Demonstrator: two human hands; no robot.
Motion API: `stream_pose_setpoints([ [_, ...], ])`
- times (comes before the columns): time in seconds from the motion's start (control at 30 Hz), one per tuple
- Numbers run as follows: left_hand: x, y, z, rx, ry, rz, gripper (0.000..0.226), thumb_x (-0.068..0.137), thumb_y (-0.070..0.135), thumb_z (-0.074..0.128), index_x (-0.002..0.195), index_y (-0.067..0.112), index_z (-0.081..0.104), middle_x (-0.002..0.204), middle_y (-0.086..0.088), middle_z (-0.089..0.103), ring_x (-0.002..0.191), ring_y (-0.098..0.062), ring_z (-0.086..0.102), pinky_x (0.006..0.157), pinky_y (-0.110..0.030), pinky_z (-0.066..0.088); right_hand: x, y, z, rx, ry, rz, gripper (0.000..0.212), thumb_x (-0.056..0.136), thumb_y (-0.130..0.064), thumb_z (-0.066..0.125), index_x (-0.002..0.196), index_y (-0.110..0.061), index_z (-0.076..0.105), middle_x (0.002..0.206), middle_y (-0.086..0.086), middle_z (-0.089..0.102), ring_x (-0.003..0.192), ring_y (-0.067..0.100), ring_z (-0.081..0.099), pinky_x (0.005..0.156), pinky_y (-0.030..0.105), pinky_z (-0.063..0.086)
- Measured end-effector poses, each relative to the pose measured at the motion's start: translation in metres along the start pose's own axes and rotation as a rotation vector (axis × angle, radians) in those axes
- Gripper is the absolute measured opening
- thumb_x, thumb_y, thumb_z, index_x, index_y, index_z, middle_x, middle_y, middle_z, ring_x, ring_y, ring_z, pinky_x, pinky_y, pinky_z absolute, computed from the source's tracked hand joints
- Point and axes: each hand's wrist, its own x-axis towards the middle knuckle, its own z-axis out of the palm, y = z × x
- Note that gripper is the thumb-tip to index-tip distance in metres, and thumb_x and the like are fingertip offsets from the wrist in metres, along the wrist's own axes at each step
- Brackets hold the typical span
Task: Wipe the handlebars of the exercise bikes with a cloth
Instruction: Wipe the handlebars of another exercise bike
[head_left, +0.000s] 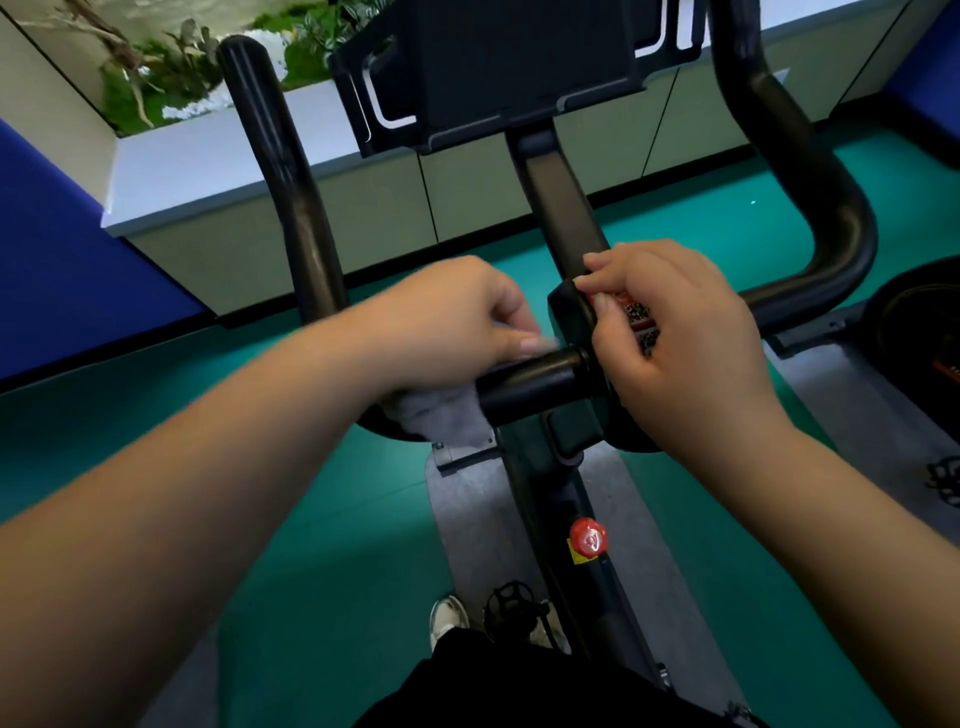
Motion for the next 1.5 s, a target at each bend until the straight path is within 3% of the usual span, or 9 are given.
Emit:
stream_pose_setpoints([
  [0.3,0.001,-0.015,-0.016,0.089,-0.246,-0.107,0.010,0.085,0.042,0.066,0.081,0.034,0.071,0.078,0.018,0.070,0.079,0.001,0.062,0.076,-0.021,0.047,-0.001,-0.001,0.000,0.006,-0.010,0.012,0.016,0.087,-0.010,0.053,0.098,-0.010,0.066,0.109,0.002,0.065,0.107,0.018,0.055,0.098,0.021,0.036],
  [0.47,0.017,-0.003,0.002,0.002,-0.178,-0.088,0.007,0.087,0.037,0.064,0.085,0.034,0.070,0.081,0.019,0.066,0.078,0.000,0.058,0.073,-0.021,0.041,0.000,-0.002,-0.001,-0.006,-0.030,0.023,0.017,0.087,-0.012,0.052,0.099,-0.011,0.065,0.110,0.001,0.064,0.108,0.016,0.054,0.097,0.016,0.033],
  [0.67,-0.003,-0.015,-0.027,0.343,-0.364,-0.101,0.016,0.088,0.035,0.063,0.073,0.032,0.066,0.069,0.016,0.064,0.068,-0.002,0.057,0.066,-0.023,0.044,-0.001,-0.002,-0.001,0.006,-0.037,0.028,0.017,0.088,-0.011,0.053,0.100,-0.012,0.065,0.110,0.000,0.063,0.109,0.014,0.053,0.097,0.012,0.031],
  [0.87,0.001,0.017,0.004,0.029,0.015,-0.164,0.012,0.088,0.035,0.064,0.091,0.028,0.074,0.084,0.006,0.068,0.085,-0.014,0.062,0.070,-0.021,0.038,0.000,-0.001,-0.001,-0.008,-0.018,0.015,0.017,0.087,-0.011,0.052,0.098,-0.011,0.065,0.109,0.002,0.064,0.107,0.018,0.055,0.096,0.020,0.036],
  [1.03,-0.026,0.013,0.025,-0.281,0.299,-0.085,0.011,0.087,0.033,0.067,0.094,0.032,0.075,0.091,0.012,0.069,0.055,0.007,0.058,0.051,-0.010,0.042,-0.001,-0.002,0.001,-0.005,-0.014,0.010,0.017,0.088,-0.013,0.052,0.099,-0.011,0.065,0.109,0.002,0.064,0.107,0.017,0.055,0.096,0.021,0.036],
  [1.13,-0.048,-0.011,0.017,-0.078,0.312,0.154,0.020,0.085,0.033,0.063,0.099,0.026,0.076,0.096,0.008,0.071,0.075,0.000,0.064,0.070,-0.014,0.050,-0.001,-0.003,0.000,-0.003,-0.017,0.020,0.017,0.088,-0.012,0.052,0.099,-0.011,0.065,0.109,0.001,0.064,0.108,0.016,0.054,0.096,0.017,0.034],
  [1.3,-0.070,-0.062,-0.014,0.393,0.247,0.346,0.025,0.076,0.009,0.073,0.100,0.018,0.075,0.106,0.004,0.069,0.082,-0.017,0.069,0.070,-0.026,0.056,-0.001,-0.003,0.000,-0.011,-0.027,0.026,0.017,0.089,-0.012,0.052,0.100,-0.012,0.065,0.110,0.001,0.064,0.108,0.017,0.054,0.096,0.010,0.030],
  [1.43,-0.066,-0.050,-0.003,0.293,0.292,0.298,0.017,0.080,0.012,0.069,0.095,0.018,0.075,0.097,0.001,0.071,0.075,0.008,0.056,0.070,-0.005,0.047,-0.001,-0.003,0.001,-0.017,-0.027,0.018,0.017,0.089,-0.011,0.052,0.099,-0.011,0.065,0.109,0.002,0.064,0.107,0.019,0.055,0.094,0.016,0.033],
  [1.5,-0.064,-0.032,0.020,0.191,0.413,0.243,0.016,0.085,0.023,0.060,0.090,0.017,0.074,0.090,0.001,0.071,0.078,0.000,0.060,0.076,-0.021,0.055,-0.001,-0.002,0.001,-0.021,-0.024,0.019,0.017,0.088,-0.011,0.052,0.099,-0.011,0.064,0.108,0.002,0.064,0.107,0.019,0.055,0.094,0.015,0.032],
])
